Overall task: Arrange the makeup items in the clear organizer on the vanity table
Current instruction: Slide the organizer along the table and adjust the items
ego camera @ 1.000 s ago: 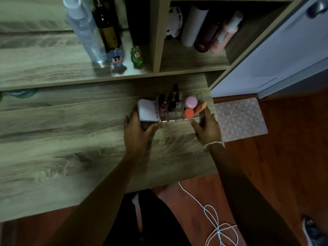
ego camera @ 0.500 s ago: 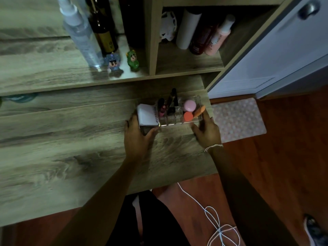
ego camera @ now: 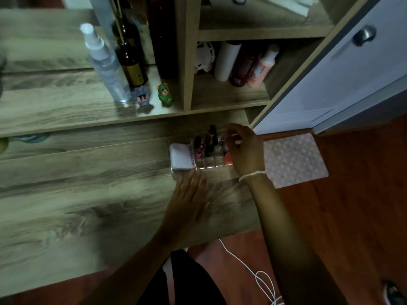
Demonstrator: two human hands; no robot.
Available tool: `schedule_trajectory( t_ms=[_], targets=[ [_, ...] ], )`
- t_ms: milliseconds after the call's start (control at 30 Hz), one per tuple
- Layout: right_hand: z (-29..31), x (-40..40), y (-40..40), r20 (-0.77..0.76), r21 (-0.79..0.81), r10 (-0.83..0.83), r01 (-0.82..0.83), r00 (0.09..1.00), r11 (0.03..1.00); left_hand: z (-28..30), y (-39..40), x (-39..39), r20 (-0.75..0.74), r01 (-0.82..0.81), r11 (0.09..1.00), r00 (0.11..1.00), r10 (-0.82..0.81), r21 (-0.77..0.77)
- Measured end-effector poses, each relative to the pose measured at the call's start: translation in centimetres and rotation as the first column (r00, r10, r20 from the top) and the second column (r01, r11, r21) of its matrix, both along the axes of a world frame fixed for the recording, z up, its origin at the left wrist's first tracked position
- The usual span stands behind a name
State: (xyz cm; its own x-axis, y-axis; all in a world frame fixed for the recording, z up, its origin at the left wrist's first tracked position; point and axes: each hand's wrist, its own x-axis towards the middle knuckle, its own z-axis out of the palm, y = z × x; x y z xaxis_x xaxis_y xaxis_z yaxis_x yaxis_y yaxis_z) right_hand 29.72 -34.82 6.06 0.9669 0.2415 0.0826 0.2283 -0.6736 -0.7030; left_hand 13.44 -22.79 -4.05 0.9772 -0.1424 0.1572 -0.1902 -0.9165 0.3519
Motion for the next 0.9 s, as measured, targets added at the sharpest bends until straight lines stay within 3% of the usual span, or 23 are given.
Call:
schedule_trajectory(
  t_ms=[100,333,567,700,900],
  targets=[
    [-1.2,1.3,1.0,-0.041,-0.134,0.066,-0.071,0.997,0.989,0.5,-0.1,0.7,-0.010,0.030,1.000,1.000,-0.030,-0.003],
    [-2.2,3.2,1.5,-0.225,-0.207,0.147,-0.195,0.963,0.959,1.4,0.6,1.4,0.044,-0.022,1.000,0.999,0.022,0.002],
    [-2.3,3.1,1.3,-0.201,-0.308,0.131,-0.190,0.971,0.932,1.1,0.9,0.8,0.004,0.010,1.000,1.000,-0.010,0.022],
    [-2.0,2.8,0.7,-0.138,-0.299,0.097,-0.135,0.986,0.945,0.9,0.6,1.2,-0.047,0.048,0.997,0.998,-0.045,0.064],
    [-2.1,2.7,0.8,-0.161,-0.320,0.105,-0.152,0.981,0.935,1.4,0.3,1.7,-0.041,0.029,0.998,0.999,-0.027,0.047]
  ],
)
